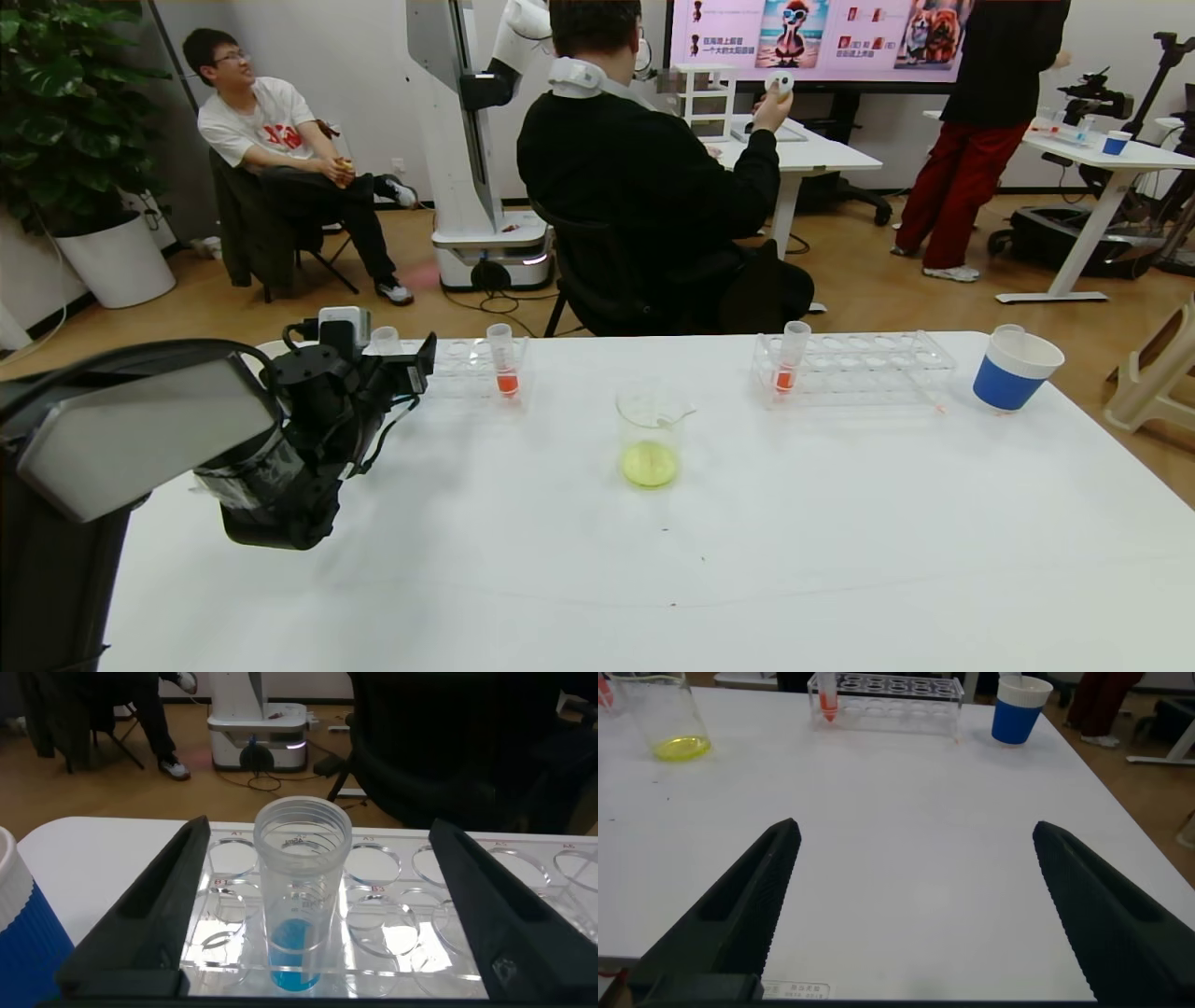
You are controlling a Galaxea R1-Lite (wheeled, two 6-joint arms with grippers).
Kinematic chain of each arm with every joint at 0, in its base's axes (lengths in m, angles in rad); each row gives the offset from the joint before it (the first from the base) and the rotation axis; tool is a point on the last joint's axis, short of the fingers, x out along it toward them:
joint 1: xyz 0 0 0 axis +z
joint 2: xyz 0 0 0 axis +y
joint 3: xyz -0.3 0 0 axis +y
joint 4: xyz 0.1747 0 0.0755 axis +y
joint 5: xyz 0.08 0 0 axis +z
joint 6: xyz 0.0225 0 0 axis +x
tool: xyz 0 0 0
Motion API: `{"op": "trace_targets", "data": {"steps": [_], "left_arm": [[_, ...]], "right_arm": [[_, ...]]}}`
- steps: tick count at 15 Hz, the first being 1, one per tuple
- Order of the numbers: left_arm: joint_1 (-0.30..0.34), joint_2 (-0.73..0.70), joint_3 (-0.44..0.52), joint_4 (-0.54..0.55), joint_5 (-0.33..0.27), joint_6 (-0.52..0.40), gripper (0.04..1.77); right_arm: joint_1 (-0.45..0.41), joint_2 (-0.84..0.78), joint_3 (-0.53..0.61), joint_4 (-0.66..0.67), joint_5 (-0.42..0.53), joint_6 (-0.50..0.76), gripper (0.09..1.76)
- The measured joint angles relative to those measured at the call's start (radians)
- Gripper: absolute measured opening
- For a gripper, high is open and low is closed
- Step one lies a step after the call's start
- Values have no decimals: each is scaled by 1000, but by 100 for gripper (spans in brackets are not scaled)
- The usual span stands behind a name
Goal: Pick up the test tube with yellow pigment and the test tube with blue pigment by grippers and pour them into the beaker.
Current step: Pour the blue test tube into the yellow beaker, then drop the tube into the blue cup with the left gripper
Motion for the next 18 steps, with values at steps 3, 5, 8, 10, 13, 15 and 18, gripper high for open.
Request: {"op": "trace_targets", "data": {"steps": [3,5,8,10,13,15,18], "left_arm": [[5,1,-2,0,2,2,42],[3,-4,-3,1,1,3,51],[2,-17,-3,2,1,3,50],[0,-42,-5,46,1,10,50],[-7,-116,-30,182,3,16,50],[-9,-181,-56,288,3,17,50],[-10,-250,-77,346,0,16,50]], "right_arm": [[0,0,0,0,0,0,174],[0,0,0,0,0,0,174],[0,0,0,0,0,0,174],[0,0,0,0,0,0,174],[0,0,0,0,0,0,174],[0,0,0,0,0,0,174],[0,0,0,0,0,0,174]]}}
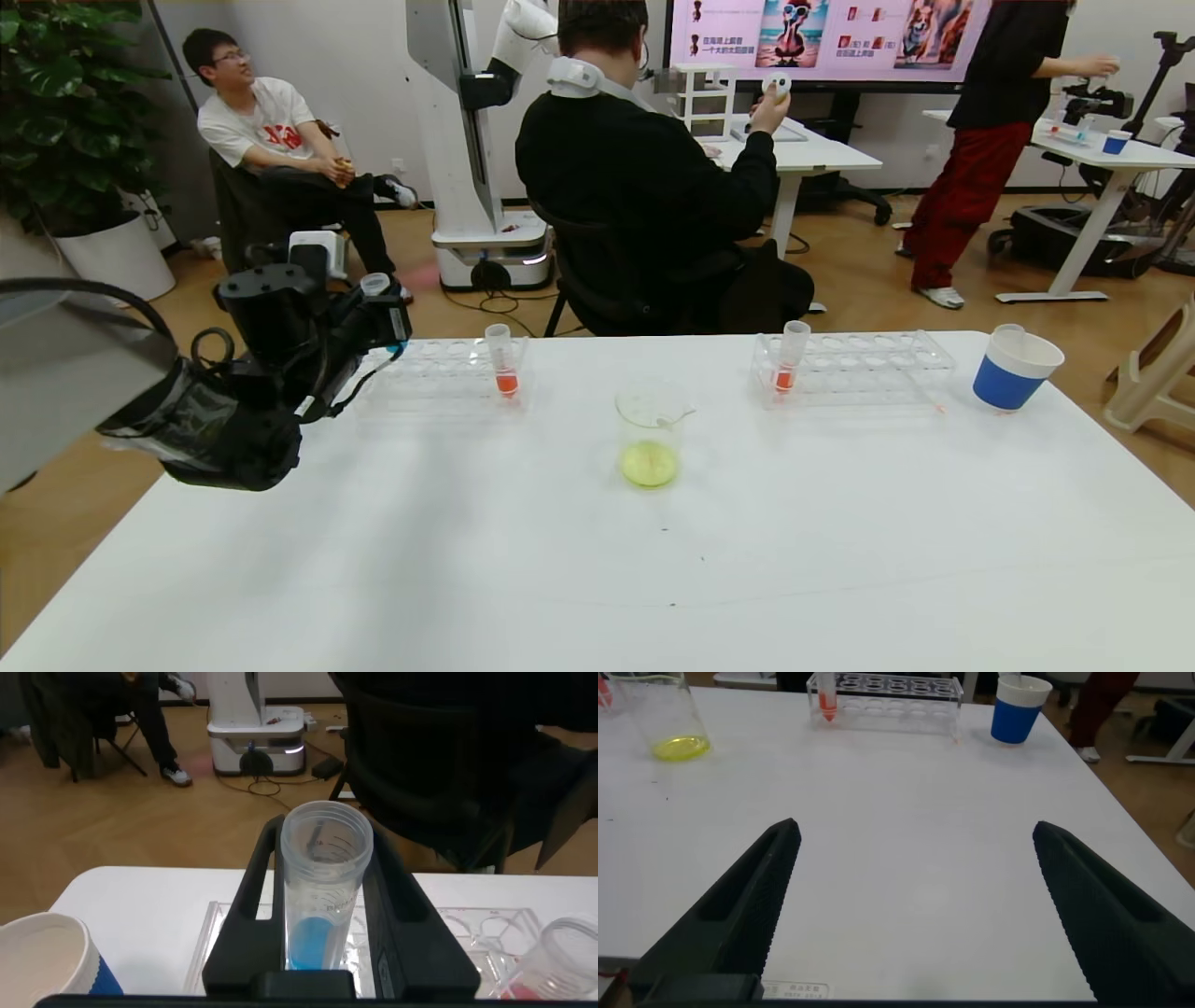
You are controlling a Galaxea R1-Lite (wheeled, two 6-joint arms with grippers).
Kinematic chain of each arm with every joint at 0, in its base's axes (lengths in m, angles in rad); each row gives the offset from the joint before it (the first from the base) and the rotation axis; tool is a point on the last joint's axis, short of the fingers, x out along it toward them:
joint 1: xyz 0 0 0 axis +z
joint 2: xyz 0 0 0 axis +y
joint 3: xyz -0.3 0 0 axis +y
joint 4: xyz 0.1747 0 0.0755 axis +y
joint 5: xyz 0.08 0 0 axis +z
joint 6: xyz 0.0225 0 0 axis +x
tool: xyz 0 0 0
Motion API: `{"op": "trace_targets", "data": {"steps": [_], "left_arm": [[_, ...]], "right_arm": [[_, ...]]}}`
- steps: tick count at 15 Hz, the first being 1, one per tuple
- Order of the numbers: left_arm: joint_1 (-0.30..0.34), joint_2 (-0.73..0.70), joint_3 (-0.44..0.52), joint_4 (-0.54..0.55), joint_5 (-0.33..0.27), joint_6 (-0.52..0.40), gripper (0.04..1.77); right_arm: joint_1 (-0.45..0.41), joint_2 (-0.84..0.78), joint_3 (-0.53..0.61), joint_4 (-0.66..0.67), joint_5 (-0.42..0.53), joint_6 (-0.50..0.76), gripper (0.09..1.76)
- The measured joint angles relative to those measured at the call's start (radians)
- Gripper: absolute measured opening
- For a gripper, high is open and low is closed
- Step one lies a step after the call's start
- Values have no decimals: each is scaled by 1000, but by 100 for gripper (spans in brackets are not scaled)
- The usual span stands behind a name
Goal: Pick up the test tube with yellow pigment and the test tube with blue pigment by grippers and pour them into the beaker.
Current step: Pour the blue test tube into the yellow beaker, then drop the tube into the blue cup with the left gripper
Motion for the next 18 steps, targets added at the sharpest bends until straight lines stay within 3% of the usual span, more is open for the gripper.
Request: {"op": "trace_targets", "data": {"steps": [5,8,11,16,18], "left_arm": [[-17,-59,-7,47,-18,17,50],[-74,-115,-36,166,-182,67,50],[-163,-151,-80,201,-307,178,50],[-320,-121,-177,199,-383,404,50],[-365,-97,-183,191,-451,529,50]], "right_arm": [[0,0,0,0,0,0,174],[0,0,0,0,0,0,174],[0,0,0,0,0,0,174],[0,0,0,0,0,0,174],[0,0,0,0,0,0,174]]}}
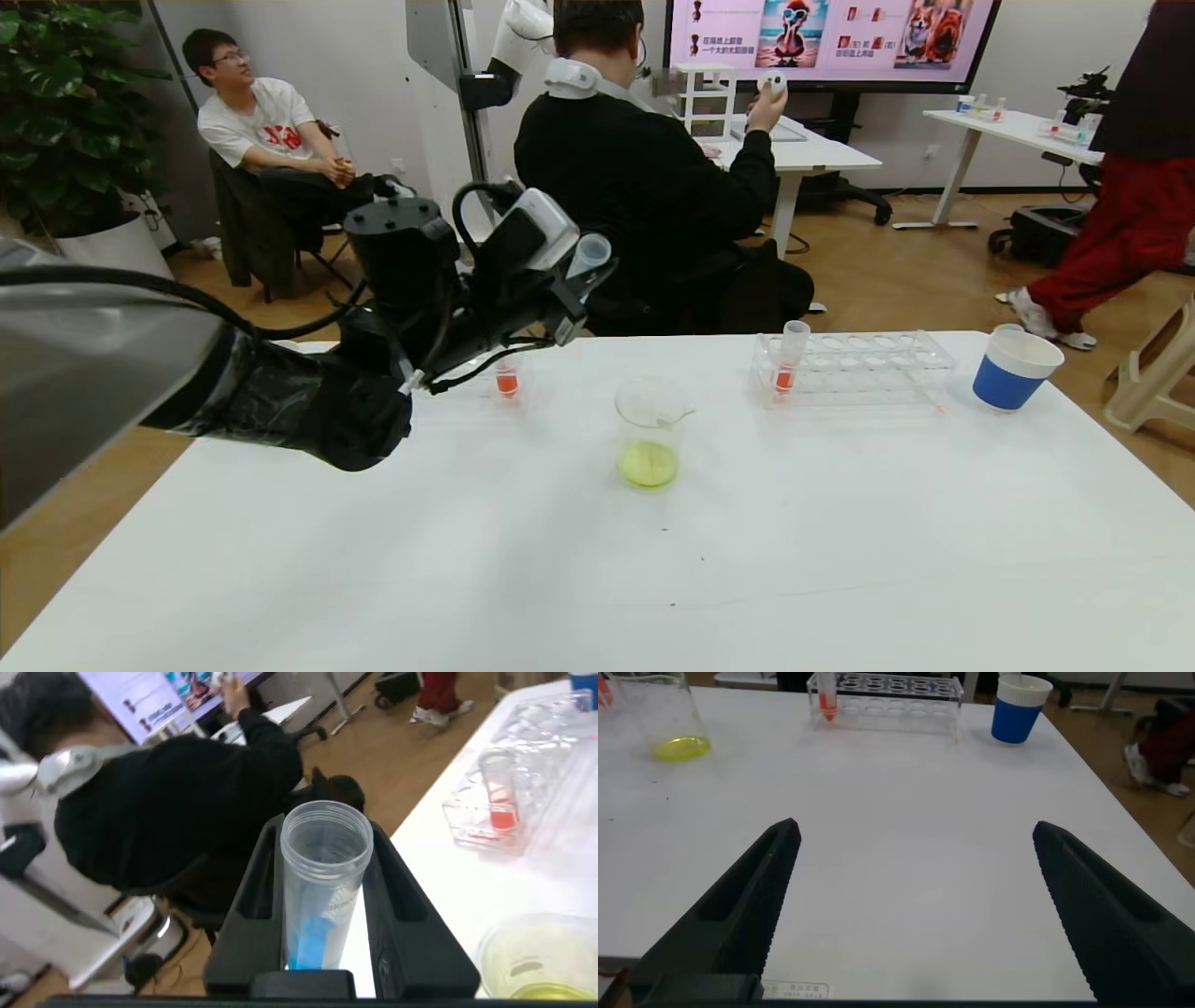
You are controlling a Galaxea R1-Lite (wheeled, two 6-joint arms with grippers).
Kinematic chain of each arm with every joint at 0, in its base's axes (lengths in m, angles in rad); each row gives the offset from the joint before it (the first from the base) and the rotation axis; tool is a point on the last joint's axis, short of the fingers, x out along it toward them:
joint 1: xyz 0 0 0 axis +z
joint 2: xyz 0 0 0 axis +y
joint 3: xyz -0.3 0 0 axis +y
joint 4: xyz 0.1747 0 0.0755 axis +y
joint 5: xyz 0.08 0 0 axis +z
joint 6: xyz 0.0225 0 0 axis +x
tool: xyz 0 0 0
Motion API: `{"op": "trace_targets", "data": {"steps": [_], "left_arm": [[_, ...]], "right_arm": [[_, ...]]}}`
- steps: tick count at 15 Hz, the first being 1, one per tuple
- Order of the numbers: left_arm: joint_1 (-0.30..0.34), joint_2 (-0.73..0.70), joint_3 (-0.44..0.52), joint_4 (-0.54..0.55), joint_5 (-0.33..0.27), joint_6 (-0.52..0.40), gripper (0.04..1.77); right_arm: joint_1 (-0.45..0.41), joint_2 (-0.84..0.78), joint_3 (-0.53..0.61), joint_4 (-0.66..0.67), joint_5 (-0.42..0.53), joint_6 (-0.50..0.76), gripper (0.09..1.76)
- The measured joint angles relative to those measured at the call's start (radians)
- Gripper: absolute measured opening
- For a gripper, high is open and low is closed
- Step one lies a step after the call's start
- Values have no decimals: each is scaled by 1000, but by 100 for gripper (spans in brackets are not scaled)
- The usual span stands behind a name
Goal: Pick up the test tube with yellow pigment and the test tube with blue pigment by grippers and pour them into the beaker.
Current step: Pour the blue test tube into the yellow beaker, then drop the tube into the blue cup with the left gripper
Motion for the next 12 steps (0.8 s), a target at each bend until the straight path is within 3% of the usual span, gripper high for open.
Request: {"op": "trace_targets", "data": {"steps": [4,12], "left_arm": [[-17,66,11,-118,-178,224,50],[-20,150,3,-152,-411,563,50]], "right_arm": [[0,0,0,0,0,0,174],[0,0,0,0,0,0,174]]}}
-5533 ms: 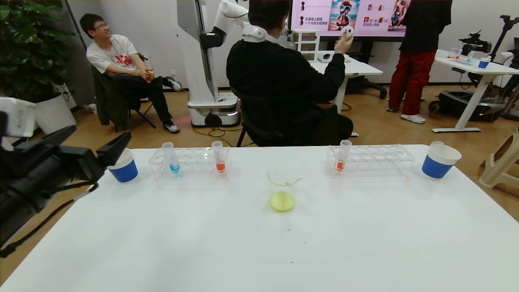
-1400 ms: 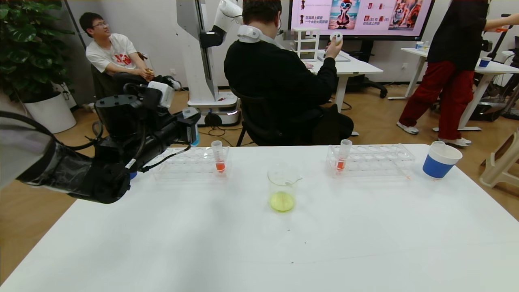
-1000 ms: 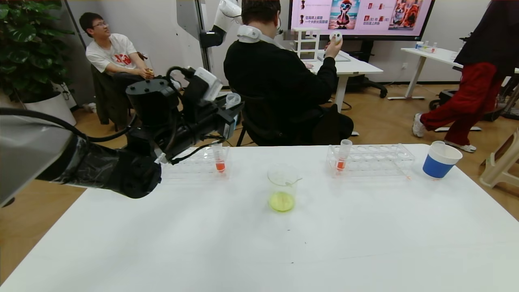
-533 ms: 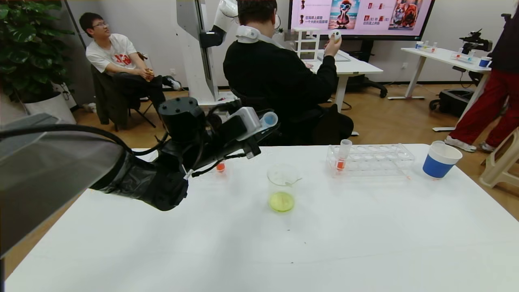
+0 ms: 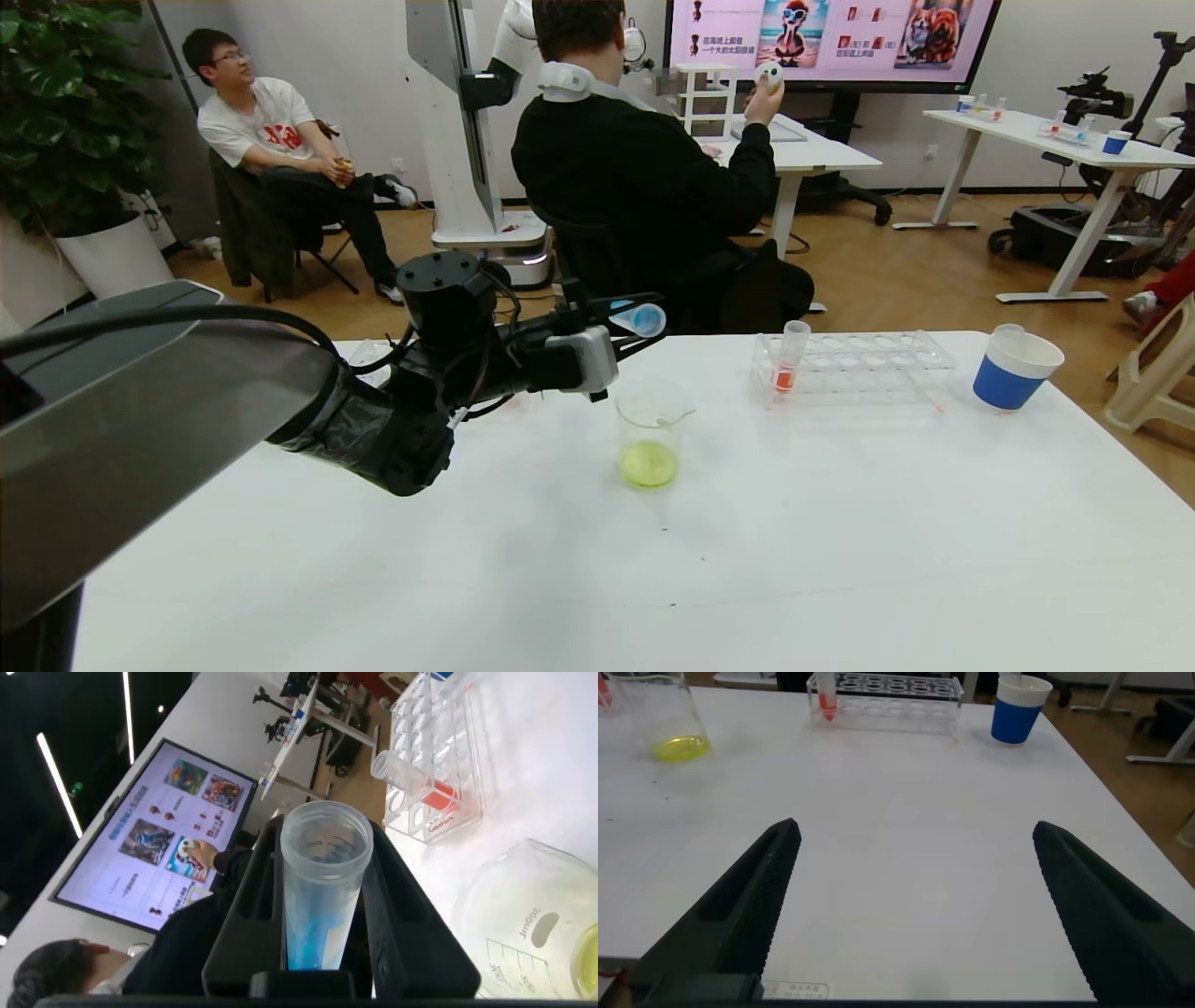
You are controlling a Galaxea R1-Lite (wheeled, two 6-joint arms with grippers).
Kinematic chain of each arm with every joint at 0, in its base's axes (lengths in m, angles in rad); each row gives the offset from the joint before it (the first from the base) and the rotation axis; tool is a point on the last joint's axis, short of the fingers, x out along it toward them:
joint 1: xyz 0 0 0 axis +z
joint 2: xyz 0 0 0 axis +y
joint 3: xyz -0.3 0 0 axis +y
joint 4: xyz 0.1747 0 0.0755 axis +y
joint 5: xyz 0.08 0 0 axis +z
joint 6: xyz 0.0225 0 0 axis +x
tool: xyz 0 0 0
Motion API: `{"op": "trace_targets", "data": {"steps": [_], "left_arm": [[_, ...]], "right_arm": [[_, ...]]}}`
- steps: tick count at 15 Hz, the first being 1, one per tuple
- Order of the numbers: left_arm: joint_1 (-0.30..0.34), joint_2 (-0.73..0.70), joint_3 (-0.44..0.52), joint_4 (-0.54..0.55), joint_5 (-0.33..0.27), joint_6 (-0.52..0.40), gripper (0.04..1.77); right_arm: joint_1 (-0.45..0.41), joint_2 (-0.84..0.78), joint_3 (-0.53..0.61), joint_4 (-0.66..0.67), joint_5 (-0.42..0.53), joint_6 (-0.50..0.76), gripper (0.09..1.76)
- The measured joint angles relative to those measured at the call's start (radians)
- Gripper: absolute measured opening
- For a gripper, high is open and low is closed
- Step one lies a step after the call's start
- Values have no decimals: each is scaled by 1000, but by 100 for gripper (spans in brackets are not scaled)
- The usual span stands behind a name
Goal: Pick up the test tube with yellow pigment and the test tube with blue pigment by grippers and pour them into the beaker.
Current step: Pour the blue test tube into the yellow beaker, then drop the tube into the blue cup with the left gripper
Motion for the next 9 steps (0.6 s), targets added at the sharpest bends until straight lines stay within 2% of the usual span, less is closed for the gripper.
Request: {"op": "trace_targets", "data": {"steps": [3,6,9], "left_arm": [[1,19,-3,2,-45,118,50],[7,37,-3,0,-46,219,50],[9,56,-8,-6,-38,268,50]], "right_arm": [[0,0,0,0,0,0,174],[0,0,0,0,0,0,174],[0,0,0,0,0,0,174]]}}
